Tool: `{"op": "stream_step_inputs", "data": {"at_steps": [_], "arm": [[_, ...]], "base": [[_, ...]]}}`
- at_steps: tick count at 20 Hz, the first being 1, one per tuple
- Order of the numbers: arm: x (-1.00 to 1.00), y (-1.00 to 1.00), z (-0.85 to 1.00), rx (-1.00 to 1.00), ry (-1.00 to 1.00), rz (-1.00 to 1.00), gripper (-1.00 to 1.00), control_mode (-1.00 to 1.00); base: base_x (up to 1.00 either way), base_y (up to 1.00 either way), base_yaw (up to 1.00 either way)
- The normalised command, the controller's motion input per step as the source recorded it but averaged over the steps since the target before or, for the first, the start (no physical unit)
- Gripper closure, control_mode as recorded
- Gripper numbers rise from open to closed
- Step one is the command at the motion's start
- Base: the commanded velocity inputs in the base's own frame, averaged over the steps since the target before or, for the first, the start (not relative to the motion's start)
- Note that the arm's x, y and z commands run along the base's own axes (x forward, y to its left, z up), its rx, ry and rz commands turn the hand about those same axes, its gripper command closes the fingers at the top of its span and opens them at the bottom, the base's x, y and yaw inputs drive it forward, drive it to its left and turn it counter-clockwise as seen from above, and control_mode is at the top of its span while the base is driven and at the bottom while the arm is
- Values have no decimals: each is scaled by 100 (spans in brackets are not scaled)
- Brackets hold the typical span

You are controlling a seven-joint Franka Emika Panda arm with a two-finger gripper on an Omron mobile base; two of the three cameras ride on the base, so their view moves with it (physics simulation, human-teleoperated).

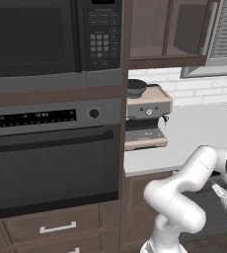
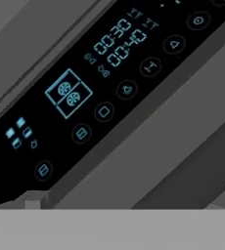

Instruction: Pick up the cup and bowl from the counter, place them in the dishwasher, and close the dishwasher door.

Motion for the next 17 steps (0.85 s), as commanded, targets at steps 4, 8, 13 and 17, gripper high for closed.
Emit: {"op": "stream_step_inputs", "data": {"at_steps": [4, 8, 13, 17], "arm": [[91, 20, 2, 0, 1, 0, -100, -100], [82, 14, 0, 0, 3, 0, -100, -100], [56, 3, 0, 0, 3, 1, -100, -100], [4, 0, 0, 0, 2, 1, -100, -100]], "base": [[0, 0, 0], [0, 0, 0], [0, 0, 0], [0, 0, 0]]}}
